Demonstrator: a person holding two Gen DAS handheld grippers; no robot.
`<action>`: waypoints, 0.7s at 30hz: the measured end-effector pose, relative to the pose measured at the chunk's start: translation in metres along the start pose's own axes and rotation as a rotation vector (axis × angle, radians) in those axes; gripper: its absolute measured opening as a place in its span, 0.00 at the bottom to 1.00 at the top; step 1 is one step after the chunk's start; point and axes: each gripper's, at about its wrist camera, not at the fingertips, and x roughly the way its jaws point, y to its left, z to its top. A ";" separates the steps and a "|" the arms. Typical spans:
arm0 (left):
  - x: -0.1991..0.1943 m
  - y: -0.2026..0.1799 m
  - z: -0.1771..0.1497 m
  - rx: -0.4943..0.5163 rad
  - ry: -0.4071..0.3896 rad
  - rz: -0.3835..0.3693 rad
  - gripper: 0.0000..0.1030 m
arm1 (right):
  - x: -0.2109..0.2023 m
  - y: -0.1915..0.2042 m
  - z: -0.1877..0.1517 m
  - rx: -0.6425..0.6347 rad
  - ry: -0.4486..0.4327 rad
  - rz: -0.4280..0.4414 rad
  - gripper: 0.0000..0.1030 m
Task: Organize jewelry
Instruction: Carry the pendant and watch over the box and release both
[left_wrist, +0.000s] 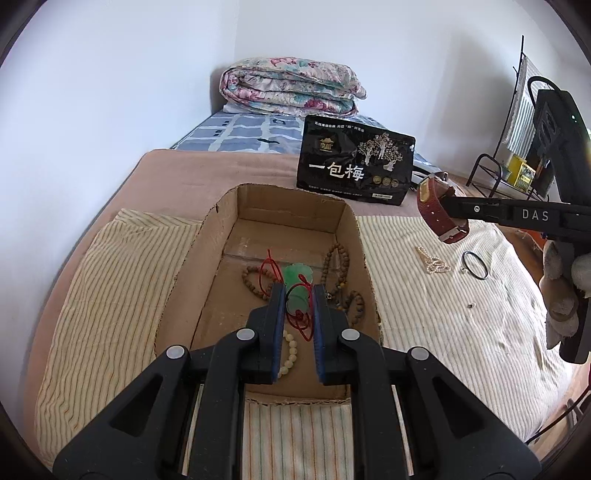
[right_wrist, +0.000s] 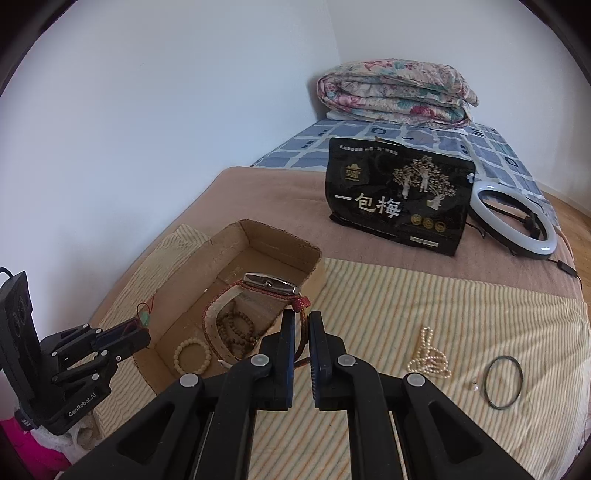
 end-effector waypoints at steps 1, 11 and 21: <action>0.001 0.003 0.000 -0.004 0.001 0.003 0.12 | 0.005 0.003 0.002 -0.003 0.004 0.003 0.04; 0.009 0.020 -0.004 -0.010 0.010 0.018 0.12 | 0.047 0.020 0.018 -0.011 0.037 0.016 0.04; 0.016 0.022 -0.008 -0.014 0.029 0.012 0.12 | 0.072 0.029 0.024 -0.003 0.057 0.042 0.05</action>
